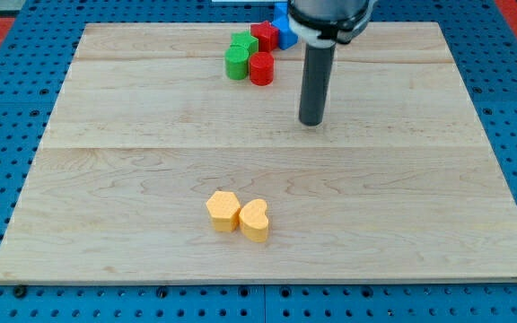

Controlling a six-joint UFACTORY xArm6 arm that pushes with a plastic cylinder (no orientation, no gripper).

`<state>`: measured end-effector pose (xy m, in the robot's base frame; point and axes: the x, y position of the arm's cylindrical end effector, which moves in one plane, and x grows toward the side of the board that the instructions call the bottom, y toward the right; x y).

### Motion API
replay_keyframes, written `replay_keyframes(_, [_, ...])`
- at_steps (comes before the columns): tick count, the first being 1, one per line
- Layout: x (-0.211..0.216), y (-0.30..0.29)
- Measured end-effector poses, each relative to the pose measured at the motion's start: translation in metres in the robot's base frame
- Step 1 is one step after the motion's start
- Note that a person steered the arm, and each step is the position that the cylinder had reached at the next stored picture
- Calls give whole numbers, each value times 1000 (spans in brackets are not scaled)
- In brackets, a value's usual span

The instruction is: Move the yellow heart to the top right of the board

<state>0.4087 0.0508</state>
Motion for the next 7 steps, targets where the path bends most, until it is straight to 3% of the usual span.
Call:
replay_keyframes(1, [30,-100])
replay_keyframes(2, [92,-180])
replay_keyframes(3, [147,-187])
replay_keyframes(4, [164,-92])
replay_keyframes(5, [120,-17])
replay_keyframes(6, [113,29])
replay_keyframes(7, [141,-16])
